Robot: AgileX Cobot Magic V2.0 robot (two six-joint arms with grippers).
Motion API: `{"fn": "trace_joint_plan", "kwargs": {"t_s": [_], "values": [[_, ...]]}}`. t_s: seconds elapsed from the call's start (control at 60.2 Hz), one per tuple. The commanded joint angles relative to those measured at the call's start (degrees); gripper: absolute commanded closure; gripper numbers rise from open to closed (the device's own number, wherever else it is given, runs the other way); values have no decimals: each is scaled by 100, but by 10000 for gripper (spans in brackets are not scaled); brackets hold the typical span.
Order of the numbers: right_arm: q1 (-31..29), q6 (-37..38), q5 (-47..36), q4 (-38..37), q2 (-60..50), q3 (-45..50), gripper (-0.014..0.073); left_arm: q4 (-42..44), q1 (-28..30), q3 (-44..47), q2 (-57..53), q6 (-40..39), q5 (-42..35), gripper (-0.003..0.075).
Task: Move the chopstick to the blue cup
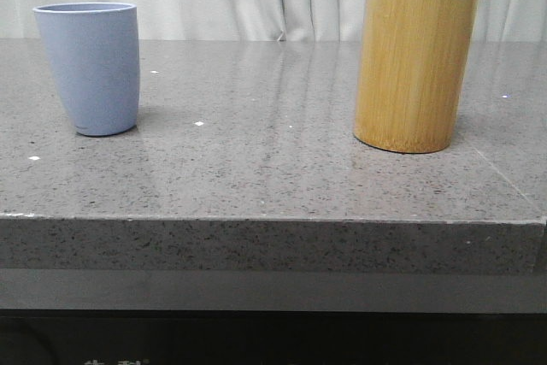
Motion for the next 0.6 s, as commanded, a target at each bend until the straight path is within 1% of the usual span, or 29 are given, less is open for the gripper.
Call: {"fn": "trace_joint_plan", "kwargs": {"t_s": [0.0,0.066,0.149,0.216,0.299,0.349,0.448,0.581], "values": [[-29,-39,-180,-56,-82,-632,673,-46,5,-581,-94,-55,-453,739],[-29,-39,214,-63,6,-981,673,-46,5,-958,17,-55,-192,739],[-29,-39,716,-63,302,-1542,673,-46,5,-1582,318,-55,366,739],[-29,-39,1039,-58,696,-1903,673,8,5,-2070,721,-55,816,739],[-29,-39,1234,-22,1249,-2326,673,86,5,-2538,1345,-5,1182,739],[-29,-39,1274,-15,1578,-2500,673,216,5,-2688,1726,-5,1267,739],[-29,-39,1246,-15,2193,-2741,673,289,5,-2860,2464,-5,1198,739],[-29,-39,1242,4,2706,-2885,673,289,5,-2873,2962,-5,1004,739]]}}
